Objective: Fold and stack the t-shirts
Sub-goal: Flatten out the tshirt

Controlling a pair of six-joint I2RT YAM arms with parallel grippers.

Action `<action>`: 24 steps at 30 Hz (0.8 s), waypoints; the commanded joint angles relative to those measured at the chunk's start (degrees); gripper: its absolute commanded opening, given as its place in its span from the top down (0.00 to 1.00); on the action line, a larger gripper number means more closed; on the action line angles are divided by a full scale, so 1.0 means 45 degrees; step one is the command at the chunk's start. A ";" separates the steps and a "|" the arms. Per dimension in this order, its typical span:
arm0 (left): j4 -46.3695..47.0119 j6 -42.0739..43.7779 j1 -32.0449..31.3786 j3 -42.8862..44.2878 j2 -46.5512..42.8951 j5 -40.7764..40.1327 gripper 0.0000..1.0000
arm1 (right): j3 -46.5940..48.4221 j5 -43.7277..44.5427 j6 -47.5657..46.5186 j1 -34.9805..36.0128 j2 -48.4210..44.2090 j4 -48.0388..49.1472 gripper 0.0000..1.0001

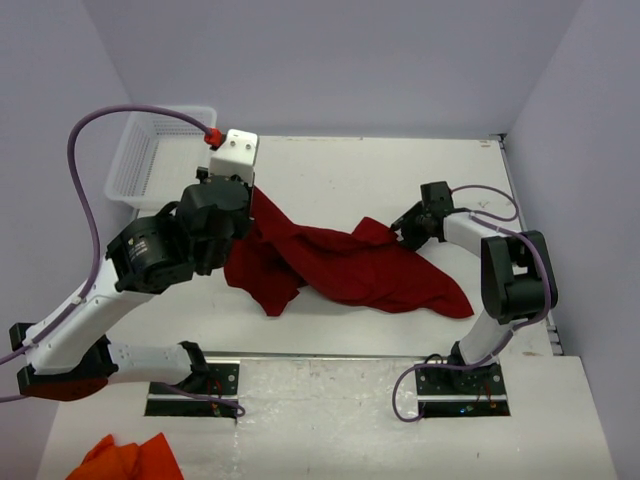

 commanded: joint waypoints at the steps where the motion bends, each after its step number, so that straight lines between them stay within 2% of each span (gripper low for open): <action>1: 0.0543 0.0158 0.0108 0.0127 -0.0299 0.0027 1.00 | 0.0638 0.0366 0.0468 0.0105 0.0113 -0.0453 0.53; 4: 0.0504 0.0158 0.0108 0.0186 -0.0377 0.0027 1.00 | 0.0756 0.0248 0.0547 0.0106 0.0406 -0.0415 0.56; 5: 0.0504 0.0158 0.0108 0.0186 -0.0397 0.0027 1.00 | 0.0775 0.0229 0.0586 0.0125 0.0465 -0.0395 0.59; 6: 0.0504 0.0178 0.0108 0.0166 -0.0436 0.0008 1.00 | 0.0776 0.0267 0.0605 0.0125 0.0484 -0.0317 0.67; 9: 0.0465 0.0178 0.0108 0.0127 -0.0436 -0.0012 1.00 | 0.0834 0.0307 0.0586 0.0145 0.0543 -0.0200 0.74; 16: 0.0543 0.0236 0.0128 -0.0029 -0.0436 0.0007 1.00 | 0.0971 0.0287 0.0567 0.0164 0.0719 -0.0180 0.74; 20: 0.0582 0.0217 0.0206 -0.0166 -0.0436 0.0027 1.00 | 0.0990 0.0248 0.0489 0.0164 0.0778 -0.0141 0.79; 24: 0.0602 0.0061 0.0245 -0.0400 -0.0475 0.0222 1.00 | 0.1166 0.0287 0.0099 0.0164 0.0719 -0.0180 0.95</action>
